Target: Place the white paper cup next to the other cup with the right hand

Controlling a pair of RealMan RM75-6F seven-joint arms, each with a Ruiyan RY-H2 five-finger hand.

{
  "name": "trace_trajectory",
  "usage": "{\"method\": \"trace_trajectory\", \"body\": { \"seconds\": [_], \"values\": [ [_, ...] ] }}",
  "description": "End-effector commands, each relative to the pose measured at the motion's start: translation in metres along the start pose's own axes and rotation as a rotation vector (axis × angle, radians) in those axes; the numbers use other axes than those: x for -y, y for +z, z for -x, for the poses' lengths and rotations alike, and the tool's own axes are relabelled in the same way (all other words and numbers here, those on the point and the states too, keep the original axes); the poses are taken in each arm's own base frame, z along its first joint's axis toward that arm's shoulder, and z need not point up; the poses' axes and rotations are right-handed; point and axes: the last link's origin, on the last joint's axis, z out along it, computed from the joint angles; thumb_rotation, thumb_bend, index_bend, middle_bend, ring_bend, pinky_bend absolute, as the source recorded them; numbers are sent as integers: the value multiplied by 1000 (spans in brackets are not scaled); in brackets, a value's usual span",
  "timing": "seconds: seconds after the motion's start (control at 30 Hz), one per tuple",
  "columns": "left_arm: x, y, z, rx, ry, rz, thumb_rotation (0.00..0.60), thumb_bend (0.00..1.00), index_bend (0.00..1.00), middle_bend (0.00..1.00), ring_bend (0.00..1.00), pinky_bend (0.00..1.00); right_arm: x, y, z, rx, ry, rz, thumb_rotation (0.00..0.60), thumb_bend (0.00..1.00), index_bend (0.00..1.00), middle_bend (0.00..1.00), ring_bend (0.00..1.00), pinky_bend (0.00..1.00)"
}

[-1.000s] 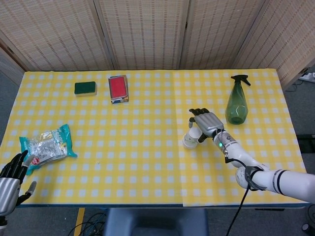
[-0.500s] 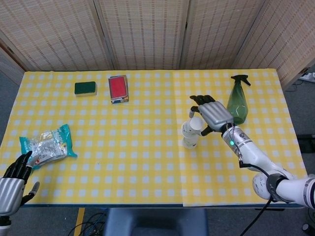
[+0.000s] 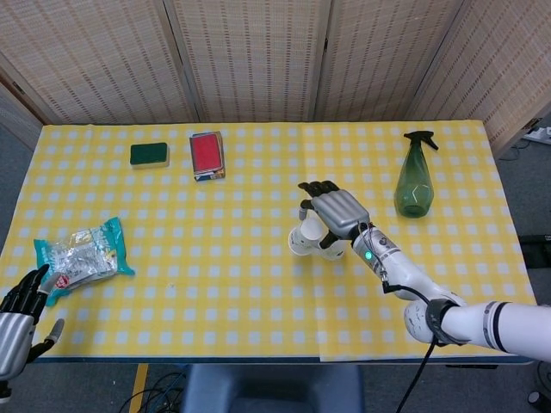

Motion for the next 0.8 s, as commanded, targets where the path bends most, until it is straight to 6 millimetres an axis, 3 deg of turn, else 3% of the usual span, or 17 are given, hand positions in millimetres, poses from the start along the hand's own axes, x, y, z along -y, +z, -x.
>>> {"method": "trace_trajectory", "body": {
  "seconds": [0.03,0.43,0.8],
  "values": [
    [1,-2,-2,-4,-7,4,600,382,0,0,49,203,3,21,18,31,-20,15,600,263,437,27,0,0],
    [5,-6,-9,-20,-25,-1,600,382,0,0,49,203,6,51,46,68,-47,42,600,265,437,27,0,0],
    [8,-5,-10,-19,-32,-4,600,381,0,0,49,203,8,65,60,97,-91,63,600,266,437,27,0,0]
  ]
}}
